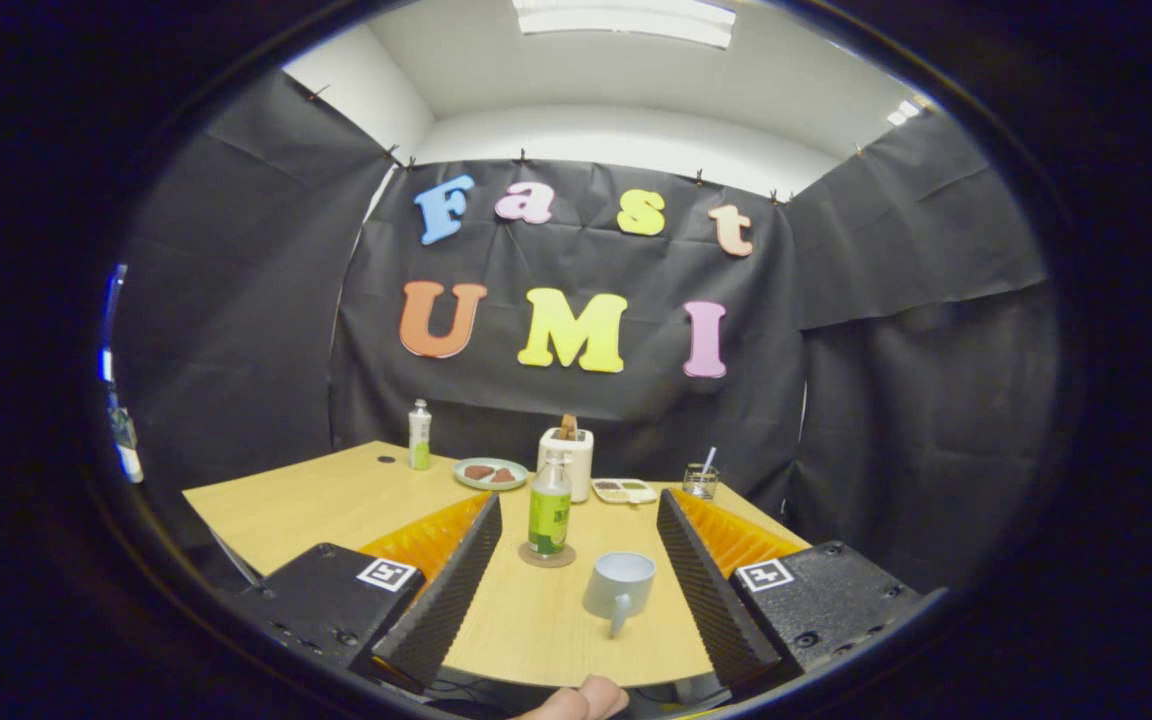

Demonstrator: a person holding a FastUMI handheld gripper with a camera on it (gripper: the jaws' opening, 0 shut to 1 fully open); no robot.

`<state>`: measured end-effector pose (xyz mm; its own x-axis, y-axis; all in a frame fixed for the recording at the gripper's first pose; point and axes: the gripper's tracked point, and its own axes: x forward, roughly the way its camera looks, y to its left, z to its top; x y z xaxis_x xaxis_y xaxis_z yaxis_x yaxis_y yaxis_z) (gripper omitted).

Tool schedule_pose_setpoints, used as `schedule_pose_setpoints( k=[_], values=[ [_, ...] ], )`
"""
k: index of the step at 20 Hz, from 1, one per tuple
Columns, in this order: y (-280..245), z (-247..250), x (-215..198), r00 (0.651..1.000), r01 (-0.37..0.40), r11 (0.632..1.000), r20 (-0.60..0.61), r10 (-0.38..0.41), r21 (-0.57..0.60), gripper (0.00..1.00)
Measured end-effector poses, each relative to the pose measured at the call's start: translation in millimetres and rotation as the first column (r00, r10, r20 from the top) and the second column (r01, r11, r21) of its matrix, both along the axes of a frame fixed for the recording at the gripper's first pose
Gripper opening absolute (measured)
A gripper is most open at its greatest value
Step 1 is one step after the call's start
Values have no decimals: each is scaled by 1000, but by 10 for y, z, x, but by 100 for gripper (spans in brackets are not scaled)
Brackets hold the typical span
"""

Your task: Take the bottle from table, then pour the juice into the cup, finally place the bottle on the coaster

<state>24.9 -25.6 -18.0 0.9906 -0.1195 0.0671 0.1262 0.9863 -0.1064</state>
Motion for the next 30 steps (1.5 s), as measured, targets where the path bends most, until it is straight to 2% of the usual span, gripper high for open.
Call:
schedule_pose_setpoints(
  k=[2, 4, 8, 17, 30],
  values=[
    [-109, -27, -79, 1000, 20, 1000, 8, -20, 0, 100],
    [-128, 38, -125, 998, -11, 999, 57, 9, 40, 100],
    [-189, 90, -213, 997, -15, 994, 78, 6, 112, 100],
    [-102, -12, -217, 1000, -10, 997, 15, 9, 72, 100],
    [-63, -56, -165, 1000, -26, 998, 18, 25, 61, 100]
  ],
)
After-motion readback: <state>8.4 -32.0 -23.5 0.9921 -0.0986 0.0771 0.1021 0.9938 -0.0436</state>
